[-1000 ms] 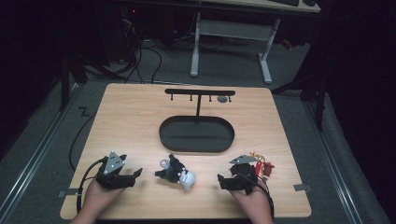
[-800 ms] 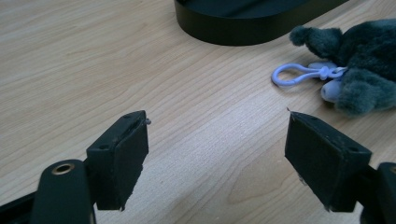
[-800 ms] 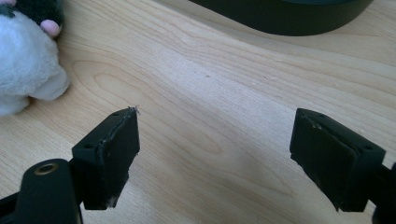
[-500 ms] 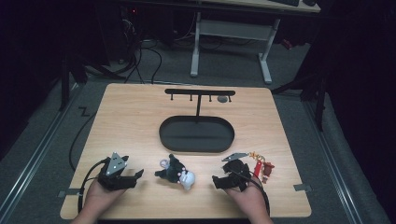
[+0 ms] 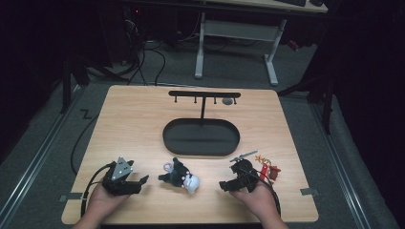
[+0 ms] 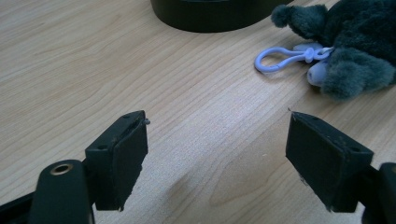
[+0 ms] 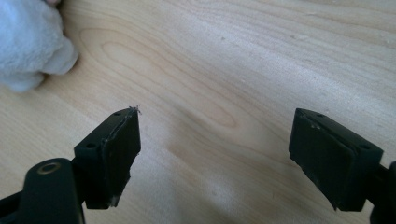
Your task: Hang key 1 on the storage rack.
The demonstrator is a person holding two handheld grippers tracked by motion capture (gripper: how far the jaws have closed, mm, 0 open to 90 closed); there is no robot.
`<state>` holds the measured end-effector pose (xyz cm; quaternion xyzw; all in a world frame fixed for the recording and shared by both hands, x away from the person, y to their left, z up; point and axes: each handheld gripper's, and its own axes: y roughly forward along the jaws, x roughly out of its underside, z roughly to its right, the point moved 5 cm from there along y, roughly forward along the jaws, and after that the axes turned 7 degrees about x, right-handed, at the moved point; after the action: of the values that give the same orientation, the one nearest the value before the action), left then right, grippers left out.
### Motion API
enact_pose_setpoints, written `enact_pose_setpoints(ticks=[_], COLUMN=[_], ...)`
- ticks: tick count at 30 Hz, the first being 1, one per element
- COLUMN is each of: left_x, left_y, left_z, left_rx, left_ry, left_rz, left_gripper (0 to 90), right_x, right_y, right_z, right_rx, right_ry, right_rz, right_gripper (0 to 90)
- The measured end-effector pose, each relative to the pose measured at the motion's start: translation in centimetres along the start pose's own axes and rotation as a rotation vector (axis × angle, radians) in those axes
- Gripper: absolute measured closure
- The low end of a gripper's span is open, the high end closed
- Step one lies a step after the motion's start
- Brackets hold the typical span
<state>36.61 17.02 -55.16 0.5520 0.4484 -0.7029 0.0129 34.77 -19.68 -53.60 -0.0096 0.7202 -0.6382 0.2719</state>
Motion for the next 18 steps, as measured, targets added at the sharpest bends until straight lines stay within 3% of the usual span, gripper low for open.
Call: enact_pose_setpoints(ticks=[8,12,18], left_x=[0.1,0.1,0.1], left_y=[0.0,-0.1,0.1], left_z=[-0.1,-0.2,-0.2], left_rx=[-0.002,-0.002,0.000], left_ry=[-0.001,0.000,0.003], left_rz=[0.001,-0.004,-0.008], left_gripper=[21.3,21.1,20.8], right_x=[0.1,0.1,-0.2], right_y=[-0.3,-0.5,-0.8], right_z=[-0.4,-0.9,-1.2], right_rx=[0.014,-0.020,-0.009], right_ry=[-0.035,-0.026,-0.054], right_rz=[-0.053,-0.076,-0.112], right_gripper=[20.0,20.9,23.5])
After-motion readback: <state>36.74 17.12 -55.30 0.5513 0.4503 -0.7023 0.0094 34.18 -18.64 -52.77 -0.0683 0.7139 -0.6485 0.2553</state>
